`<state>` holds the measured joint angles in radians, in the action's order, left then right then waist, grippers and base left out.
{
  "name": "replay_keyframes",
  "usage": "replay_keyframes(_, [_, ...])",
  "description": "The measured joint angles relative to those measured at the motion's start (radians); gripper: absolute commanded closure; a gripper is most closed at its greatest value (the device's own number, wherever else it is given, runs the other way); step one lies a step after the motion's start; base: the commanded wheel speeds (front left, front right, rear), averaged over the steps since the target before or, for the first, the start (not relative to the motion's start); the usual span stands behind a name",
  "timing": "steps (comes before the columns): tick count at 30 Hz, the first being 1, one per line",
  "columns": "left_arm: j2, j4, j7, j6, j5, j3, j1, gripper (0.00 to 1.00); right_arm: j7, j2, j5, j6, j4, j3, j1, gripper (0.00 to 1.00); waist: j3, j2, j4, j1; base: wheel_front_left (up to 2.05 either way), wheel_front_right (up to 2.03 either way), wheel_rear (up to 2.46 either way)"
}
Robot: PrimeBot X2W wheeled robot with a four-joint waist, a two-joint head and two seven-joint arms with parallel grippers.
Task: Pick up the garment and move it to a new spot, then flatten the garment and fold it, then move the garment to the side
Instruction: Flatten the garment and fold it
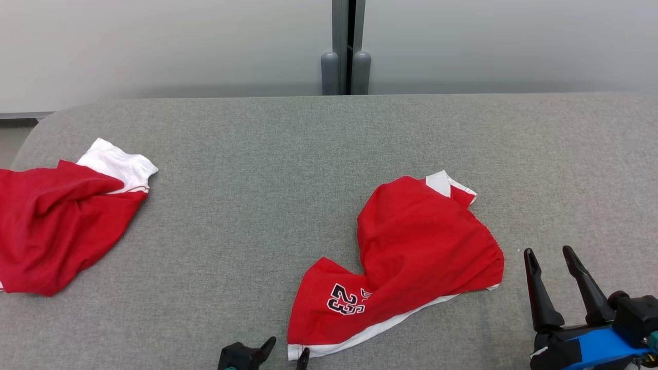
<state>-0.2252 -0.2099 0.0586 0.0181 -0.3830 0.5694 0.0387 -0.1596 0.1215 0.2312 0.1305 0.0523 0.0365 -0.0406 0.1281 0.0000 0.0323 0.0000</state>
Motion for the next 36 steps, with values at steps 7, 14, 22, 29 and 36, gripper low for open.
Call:
replay_keyframes(7, [0.019,-0.080,0.027,0.027,-0.030,0.016,-0.040,0.41,0.006,0.003,0.003,0.000,0.049,0.016,0.009,0.00,0.023,0.0000,-0.020,0.0000,0.00,0.00,0.00])
replay_keyframes(14, [0.038,-0.144,-0.017,0.040,-0.042,0.004,-0.097,1.00,0.012,0.036,0.020,0.000,0.180,-0.022,0.025,0.00,0.065,0.0000,-0.033,-0.0001,0.00,0.00,0.00])
replay_keyframes(22, [0.052,-0.172,-0.054,0.044,-0.031,0.013,-0.151,1.00,-0.012,0.055,0.065,0.000,0.399,-0.154,0.175,0.00,0.112,0.0000,-0.018,0.0000,0.00,0.00,0.00])
replay_keyframes(29, [0.059,-0.180,-0.104,0.035,-0.027,0.006,-0.174,1.00,-0.053,0.078,0.109,0.000,0.507,-0.220,0.248,1.00,0.119,0.0001,-0.001,0.0000,0.00,0.00,0.00])
replay_keyframes(36, [0.044,-0.095,-0.179,0.002,-0.005,-0.015,-0.191,1.00,-0.092,0.107,0.132,0.000,0.434,-0.225,0.256,1.00,0.088,0.0002,0.001,0.0001,0.00,0.00,0.00])
